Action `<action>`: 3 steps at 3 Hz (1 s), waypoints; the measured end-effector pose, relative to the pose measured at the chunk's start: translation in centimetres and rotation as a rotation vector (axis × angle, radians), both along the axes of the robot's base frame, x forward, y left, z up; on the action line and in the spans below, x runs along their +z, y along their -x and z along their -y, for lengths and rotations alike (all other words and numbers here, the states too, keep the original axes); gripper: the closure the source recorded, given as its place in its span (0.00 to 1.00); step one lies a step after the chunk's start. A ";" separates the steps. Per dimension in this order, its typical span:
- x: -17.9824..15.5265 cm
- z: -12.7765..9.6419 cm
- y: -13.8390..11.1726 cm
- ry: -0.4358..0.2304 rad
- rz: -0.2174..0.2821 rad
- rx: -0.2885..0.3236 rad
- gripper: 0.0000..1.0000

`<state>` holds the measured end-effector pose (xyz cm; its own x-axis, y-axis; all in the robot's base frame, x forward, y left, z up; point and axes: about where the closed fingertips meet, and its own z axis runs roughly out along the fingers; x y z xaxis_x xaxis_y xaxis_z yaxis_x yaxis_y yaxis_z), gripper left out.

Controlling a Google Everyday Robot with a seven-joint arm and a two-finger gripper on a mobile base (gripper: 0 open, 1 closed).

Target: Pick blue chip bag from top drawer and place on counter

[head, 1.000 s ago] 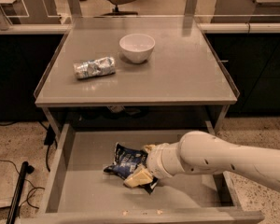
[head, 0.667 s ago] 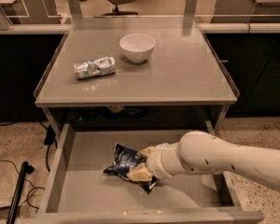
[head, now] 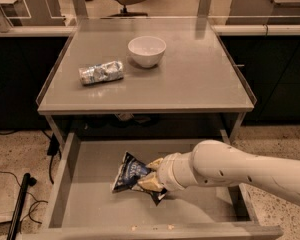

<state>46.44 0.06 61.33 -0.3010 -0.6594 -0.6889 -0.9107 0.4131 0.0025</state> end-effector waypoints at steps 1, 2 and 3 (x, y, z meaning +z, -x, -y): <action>0.0 0.0 0.0 0.000 0.000 0.000 1.00; 0.5 0.0 0.0 0.000 0.000 0.000 1.00; 5.5 0.8 0.5 -0.017 0.087 0.023 1.00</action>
Offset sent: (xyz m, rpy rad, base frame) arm 0.0000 0.0000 0.0000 0.0000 0.0000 0.0000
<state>45.89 -0.72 66.88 -0.2247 -0.6535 -0.7228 -0.9171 0.3926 -0.0699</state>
